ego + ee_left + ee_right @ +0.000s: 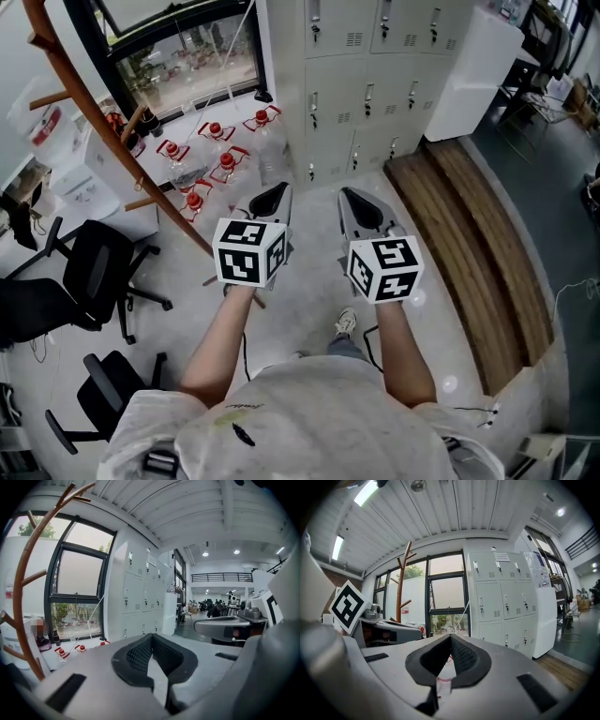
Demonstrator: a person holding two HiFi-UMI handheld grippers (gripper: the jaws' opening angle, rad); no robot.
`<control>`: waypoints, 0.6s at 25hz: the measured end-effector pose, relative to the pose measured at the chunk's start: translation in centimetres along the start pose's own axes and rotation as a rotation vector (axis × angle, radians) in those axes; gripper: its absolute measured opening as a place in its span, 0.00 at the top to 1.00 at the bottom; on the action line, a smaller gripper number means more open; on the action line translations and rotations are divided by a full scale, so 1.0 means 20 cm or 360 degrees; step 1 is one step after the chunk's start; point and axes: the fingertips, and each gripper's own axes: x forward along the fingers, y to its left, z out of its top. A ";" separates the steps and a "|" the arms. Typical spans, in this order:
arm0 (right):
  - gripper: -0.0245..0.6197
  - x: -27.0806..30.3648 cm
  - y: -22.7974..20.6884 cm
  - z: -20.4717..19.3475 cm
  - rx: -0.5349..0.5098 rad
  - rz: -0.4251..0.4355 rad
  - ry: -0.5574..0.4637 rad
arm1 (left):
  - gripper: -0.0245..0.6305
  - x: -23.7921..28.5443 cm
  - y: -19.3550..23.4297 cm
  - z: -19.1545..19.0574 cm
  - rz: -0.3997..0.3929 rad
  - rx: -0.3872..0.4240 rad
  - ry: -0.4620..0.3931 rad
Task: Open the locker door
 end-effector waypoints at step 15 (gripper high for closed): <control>0.96 0.30 -0.56 0.10 0.0043 0.0156 0.0005 | 0.95 0.61 -0.11 0.22 0.0097 -0.0003 -0.0020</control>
